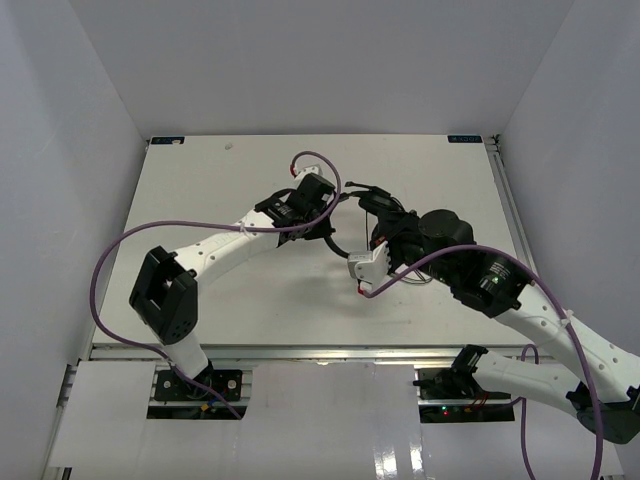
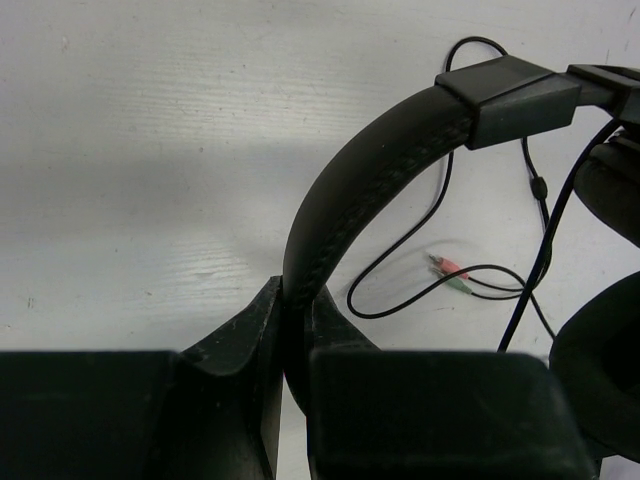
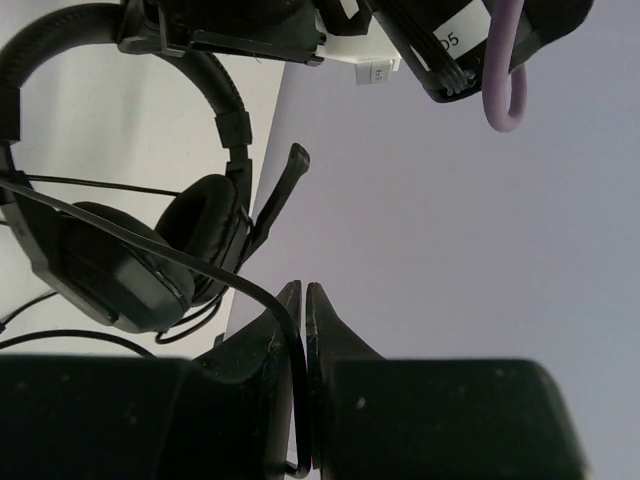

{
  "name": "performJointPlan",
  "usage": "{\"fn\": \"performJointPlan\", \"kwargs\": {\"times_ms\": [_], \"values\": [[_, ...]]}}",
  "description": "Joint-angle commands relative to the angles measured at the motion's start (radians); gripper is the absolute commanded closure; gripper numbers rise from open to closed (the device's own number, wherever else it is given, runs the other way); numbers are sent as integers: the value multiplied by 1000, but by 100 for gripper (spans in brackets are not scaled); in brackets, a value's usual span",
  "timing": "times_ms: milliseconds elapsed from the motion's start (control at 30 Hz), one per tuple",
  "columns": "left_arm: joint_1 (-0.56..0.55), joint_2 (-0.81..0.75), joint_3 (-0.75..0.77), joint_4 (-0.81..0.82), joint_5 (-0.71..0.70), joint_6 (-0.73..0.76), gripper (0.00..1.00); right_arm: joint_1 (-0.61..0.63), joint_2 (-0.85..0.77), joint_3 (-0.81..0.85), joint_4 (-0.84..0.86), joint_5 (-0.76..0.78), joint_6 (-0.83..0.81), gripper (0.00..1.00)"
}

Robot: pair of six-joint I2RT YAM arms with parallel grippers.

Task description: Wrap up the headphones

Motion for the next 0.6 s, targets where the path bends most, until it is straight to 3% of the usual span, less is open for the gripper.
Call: {"fn": "performJointPlan", "kwargs": {"times_ms": [0,567], "values": [[-14,-89,-17,39,-18,50,100,-1,-19,-22,152,41,-5,88],[-97,-213,-122,42,31,139,100,-83,-33,-43,223,-23,159,85]]}}
